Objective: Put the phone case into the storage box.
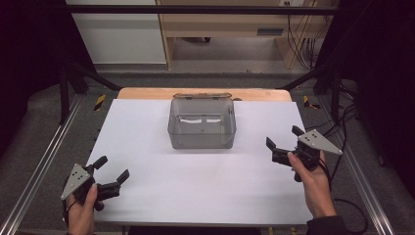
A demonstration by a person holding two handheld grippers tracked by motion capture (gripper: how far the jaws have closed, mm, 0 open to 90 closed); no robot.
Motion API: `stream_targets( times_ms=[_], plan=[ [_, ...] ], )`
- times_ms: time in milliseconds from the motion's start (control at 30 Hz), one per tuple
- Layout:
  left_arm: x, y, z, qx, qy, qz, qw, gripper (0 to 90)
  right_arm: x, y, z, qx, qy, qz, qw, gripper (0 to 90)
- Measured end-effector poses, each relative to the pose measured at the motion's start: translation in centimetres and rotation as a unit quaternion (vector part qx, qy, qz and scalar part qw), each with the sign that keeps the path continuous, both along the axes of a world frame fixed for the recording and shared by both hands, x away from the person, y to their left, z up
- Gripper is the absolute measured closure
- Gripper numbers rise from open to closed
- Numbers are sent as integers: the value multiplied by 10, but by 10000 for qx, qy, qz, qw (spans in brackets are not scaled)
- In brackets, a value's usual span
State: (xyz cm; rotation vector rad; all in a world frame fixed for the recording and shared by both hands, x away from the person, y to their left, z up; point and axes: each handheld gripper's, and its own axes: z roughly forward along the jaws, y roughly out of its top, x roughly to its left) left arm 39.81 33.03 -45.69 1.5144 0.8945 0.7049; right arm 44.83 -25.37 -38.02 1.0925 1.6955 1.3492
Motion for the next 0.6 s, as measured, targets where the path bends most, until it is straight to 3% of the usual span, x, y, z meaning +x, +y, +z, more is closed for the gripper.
stream_targets(
  times_ms=[333,600],
  plan=[
    [-1,4,1,-254,-144,55,9996,24,-16,-12,-28,96,156,9,9998,46],
    [-1,4,1,-360,-276,69,9989,25,-27,-13,-47,290,77,16,9995,48]
  ],
)
